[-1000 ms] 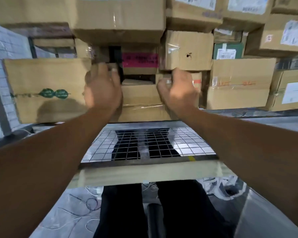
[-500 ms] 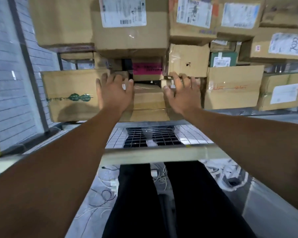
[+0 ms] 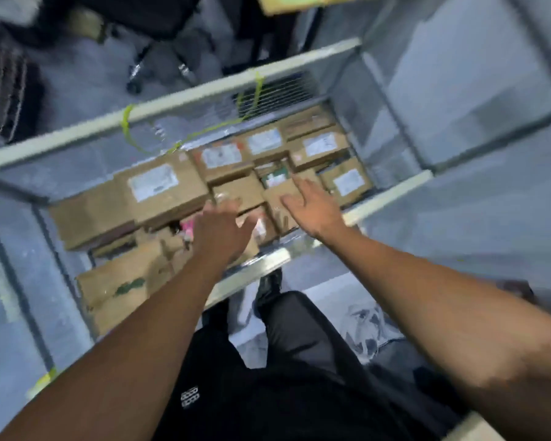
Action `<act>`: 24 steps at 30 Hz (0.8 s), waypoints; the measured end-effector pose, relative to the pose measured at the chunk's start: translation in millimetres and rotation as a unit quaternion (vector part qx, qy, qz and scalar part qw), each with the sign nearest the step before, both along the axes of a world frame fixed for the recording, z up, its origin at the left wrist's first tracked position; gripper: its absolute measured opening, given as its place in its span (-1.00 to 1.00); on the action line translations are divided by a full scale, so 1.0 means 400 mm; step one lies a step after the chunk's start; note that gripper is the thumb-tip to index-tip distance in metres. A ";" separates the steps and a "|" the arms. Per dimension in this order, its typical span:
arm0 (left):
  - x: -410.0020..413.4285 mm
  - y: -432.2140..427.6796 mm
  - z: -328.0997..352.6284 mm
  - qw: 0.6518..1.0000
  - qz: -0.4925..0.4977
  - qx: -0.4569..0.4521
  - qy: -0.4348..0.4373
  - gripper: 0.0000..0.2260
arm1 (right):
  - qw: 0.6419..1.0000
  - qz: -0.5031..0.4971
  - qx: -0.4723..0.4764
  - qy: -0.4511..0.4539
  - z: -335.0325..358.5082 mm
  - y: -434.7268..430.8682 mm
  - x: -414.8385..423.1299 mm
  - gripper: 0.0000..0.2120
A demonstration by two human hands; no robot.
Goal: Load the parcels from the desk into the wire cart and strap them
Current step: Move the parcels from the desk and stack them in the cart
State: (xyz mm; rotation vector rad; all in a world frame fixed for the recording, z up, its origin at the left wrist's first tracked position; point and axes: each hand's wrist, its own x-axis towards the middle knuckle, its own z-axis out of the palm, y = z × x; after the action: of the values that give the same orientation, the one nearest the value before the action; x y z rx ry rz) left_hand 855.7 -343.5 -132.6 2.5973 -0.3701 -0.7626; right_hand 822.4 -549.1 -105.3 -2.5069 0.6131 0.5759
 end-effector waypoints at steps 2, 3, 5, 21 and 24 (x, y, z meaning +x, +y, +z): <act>-0.017 -0.073 0.076 0.999 -0.038 -0.027 -0.016 -0.45 | 0.995 -0.088 0.005 -0.054 0.074 -0.044 -0.094 -0.36; -0.024 -0.107 0.109 0.997 -0.062 -0.045 -0.023 -0.43 | 0.986 -0.146 0.017 -0.084 0.106 -0.069 -0.146 -0.37; -0.049 -0.193 0.185 0.989 -0.106 -0.099 -0.040 -0.38 | 0.949 -0.281 0.035 -0.137 0.175 -0.143 -0.281 -0.38; -1.091 -1.025 0.501 0.694 -0.686 -0.207 -0.064 -0.32 | 0.594 -0.778 -0.159 -0.131 0.377 -0.263 -1.613 -0.36; -1.297 -1.055 0.479 0.667 -0.713 -0.209 0.049 -0.35 | 0.535 -0.819 -0.166 -0.121 0.348 -0.206 -1.771 -0.38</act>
State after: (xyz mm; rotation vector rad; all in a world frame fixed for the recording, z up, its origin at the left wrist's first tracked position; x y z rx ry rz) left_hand 336.9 -765.4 58.9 1.3578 -2.3082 -0.9952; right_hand 114.1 -631.4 33.8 -1.0578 2.4835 -0.6704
